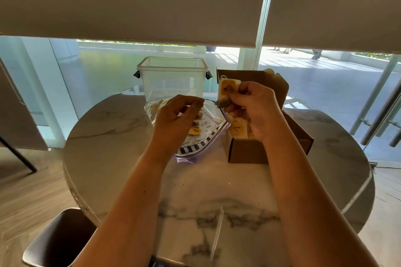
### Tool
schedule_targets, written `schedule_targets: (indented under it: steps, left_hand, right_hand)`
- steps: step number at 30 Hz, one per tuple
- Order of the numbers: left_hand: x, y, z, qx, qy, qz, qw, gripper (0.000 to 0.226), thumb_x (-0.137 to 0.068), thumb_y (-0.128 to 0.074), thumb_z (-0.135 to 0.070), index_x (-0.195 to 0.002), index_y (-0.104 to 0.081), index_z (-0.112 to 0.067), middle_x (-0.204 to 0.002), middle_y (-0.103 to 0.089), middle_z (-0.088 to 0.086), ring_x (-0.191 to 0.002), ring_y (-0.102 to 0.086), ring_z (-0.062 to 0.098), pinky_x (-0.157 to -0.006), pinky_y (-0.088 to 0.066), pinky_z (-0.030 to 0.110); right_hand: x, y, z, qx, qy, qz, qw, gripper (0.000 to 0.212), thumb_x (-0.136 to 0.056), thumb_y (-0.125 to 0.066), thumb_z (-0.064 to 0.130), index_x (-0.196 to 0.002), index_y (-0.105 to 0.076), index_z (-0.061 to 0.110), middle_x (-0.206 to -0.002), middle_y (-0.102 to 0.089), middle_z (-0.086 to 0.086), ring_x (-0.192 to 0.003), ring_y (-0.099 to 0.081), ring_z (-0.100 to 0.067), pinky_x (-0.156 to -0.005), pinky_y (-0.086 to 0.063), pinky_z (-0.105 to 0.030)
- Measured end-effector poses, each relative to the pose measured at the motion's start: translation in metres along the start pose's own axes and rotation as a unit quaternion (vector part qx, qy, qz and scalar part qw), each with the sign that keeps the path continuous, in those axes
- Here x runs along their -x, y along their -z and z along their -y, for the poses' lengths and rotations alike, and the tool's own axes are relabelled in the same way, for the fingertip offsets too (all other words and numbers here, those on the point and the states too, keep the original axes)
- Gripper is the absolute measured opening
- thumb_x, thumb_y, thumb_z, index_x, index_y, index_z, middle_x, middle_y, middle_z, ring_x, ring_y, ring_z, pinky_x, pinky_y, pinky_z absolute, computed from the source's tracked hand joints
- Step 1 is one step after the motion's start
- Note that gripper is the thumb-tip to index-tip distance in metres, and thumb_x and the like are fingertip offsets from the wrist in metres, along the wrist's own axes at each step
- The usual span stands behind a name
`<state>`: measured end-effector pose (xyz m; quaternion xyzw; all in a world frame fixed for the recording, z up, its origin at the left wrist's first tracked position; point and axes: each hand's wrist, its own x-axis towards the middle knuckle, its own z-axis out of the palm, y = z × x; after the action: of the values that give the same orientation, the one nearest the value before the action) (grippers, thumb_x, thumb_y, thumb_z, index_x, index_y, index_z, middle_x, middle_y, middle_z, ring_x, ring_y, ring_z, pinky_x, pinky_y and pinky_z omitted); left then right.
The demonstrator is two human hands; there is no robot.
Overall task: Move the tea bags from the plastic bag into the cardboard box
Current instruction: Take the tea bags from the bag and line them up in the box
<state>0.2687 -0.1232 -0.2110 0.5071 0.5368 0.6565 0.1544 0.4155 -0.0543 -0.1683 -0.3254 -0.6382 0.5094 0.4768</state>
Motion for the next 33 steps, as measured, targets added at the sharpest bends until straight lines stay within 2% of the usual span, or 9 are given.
schedule_targets:
  steps: [3, 6, 12, 15, 17, 24, 28, 31, 33]
  left_hand:
    - [0.0, 0.001, -0.001, -0.003, 0.01, -0.004, 1.0, 0.022, -0.092, -0.055, -0.023, -0.105, -0.066, -0.009, -0.09, -0.07, 0.007, -0.072, -0.067, 0.006, -0.054, -0.048, 0.011]
    - [0.0, 0.002, -0.002, -0.01, -0.006, -0.013, 1.0, 0.021, -0.092, -0.054, -0.018, -0.105, -0.066, -0.007, -0.09, -0.07, 0.007, -0.07, -0.066, 0.002, -0.055, -0.047, 0.01]
    - [0.003, 0.008, -0.004, -0.023, -0.054, 0.004, 0.998, 0.02, -0.085, -0.048, 0.011, -0.086, -0.066, 0.002, -0.088, -0.064, -0.001, -0.082, -0.064, -0.001, -0.065, -0.047, 0.009]
    - [0.001, 0.009, 0.0, -0.076, -0.067, 0.009, 0.995, 0.025, -0.082, -0.051, 0.007, -0.072, -0.068, -0.007, -0.098, -0.062, -0.003, -0.092, -0.058, -0.004, -0.071, -0.046, 0.009]
    - [0.001, 0.009, 0.002, -0.116, -0.069, 0.009, 0.991, 0.026, -0.083, -0.055, 0.002, -0.07, -0.07, -0.015, -0.103, -0.059, -0.008, -0.097, -0.052, -0.007, -0.074, -0.044, 0.008]
    - [-0.003, 0.012, 0.009, -0.222, -0.094, 0.035, 0.97, 0.024, -0.077, -0.066, -0.002, -0.092, -0.074, -0.019, -0.117, -0.057, -0.008, -0.112, -0.045, 0.009, -0.093, -0.039, 0.026]
    - [-0.005, 0.012, 0.01, -0.2, -0.082, 0.026, 0.976, 0.031, -0.078, -0.061, 0.005, -0.1, -0.073, -0.014, -0.116, -0.059, -0.005, -0.11, -0.051, 0.008, -0.092, -0.043, 0.02]
    - [-0.006, 0.013, 0.011, -0.177, -0.084, -0.001, 0.981, 0.037, -0.081, -0.055, 0.008, -0.101, -0.072, -0.018, -0.114, -0.062, -0.007, -0.106, -0.055, 0.005, -0.091, -0.048, 0.02]
    - [-0.007, 0.014, 0.012, -0.16, -0.094, -0.012, 0.983, 0.039, -0.082, -0.051, 0.009, -0.102, -0.071, -0.019, -0.111, -0.064, -0.007, -0.101, -0.056, -0.002, -0.089, -0.049, 0.017]
  right_hand:
    - [-0.01, 0.02, -0.005, 0.15, 0.001, -0.071, 0.986, 0.013, -0.089, -0.062, 0.015, -0.079, -0.057, 0.023, -0.071, -0.065, 0.002, -0.052, -0.059, -0.004, -0.044, -0.047, -0.013]
    - [-0.018, 0.037, -0.014, 0.245, -0.041, -0.089, 0.965, 0.009, -0.091, -0.059, 0.014, -0.084, -0.059, 0.019, -0.088, -0.064, -0.006, -0.065, -0.058, -0.011, -0.051, -0.045, -0.02]
    - [-0.016, 0.047, -0.02, 0.317, -0.154, 0.059, 0.934, 0.001, -0.086, -0.064, 0.01, -0.086, -0.063, 0.011, -0.087, -0.066, -0.013, -0.071, -0.063, -0.02, -0.07, -0.055, -0.03]
    - [-0.016, 0.04, -0.022, 0.421, -0.158, 0.096, 0.888, 0.004, -0.083, -0.068, 0.014, -0.082, -0.066, 0.013, -0.085, -0.062, -0.007, -0.073, -0.057, -0.015, -0.061, -0.044, -0.023]
    - [-0.017, 0.035, -0.024, 0.444, -0.154, 0.095, 0.877, 0.006, -0.084, -0.068, 0.015, -0.089, -0.067, 0.012, -0.083, -0.06, -0.004, -0.072, -0.054, -0.013, -0.056, -0.039, -0.021]
    - [-0.024, 0.028, -0.038, 0.483, -0.114, 0.044, 0.867, 0.016, -0.087, -0.063, 0.015, -0.102, -0.061, 0.011, -0.091, -0.06, -0.008, -0.079, -0.058, -0.018, -0.063, -0.047, -0.023]
    - [-0.02, 0.033, -0.031, 0.439, -0.056, 0.06, 0.895, 0.01, -0.085, -0.067, 0.011, -0.089, -0.06, 0.016, -0.085, -0.059, 0.0, -0.069, -0.058, -0.012, -0.056, -0.046, -0.018]
    - [-0.009, 0.027, -0.017, 0.351, 0.047, 0.027, 0.935, 0.011, -0.083, -0.068, 0.013, -0.088, -0.06, 0.019, -0.08, -0.056, 0.008, -0.068, -0.055, -0.008, -0.053, -0.045, -0.014]
    - [-0.001, 0.013, -0.006, 0.273, 0.074, 0.061, 0.957, 0.009, -0.083, -0.068, 0.016, -0.09, -0.062, 0.018, -0.079, -0.06, 0.008, -0.063, -0.058, -0.008, -0.051, -0.05, -0.013]
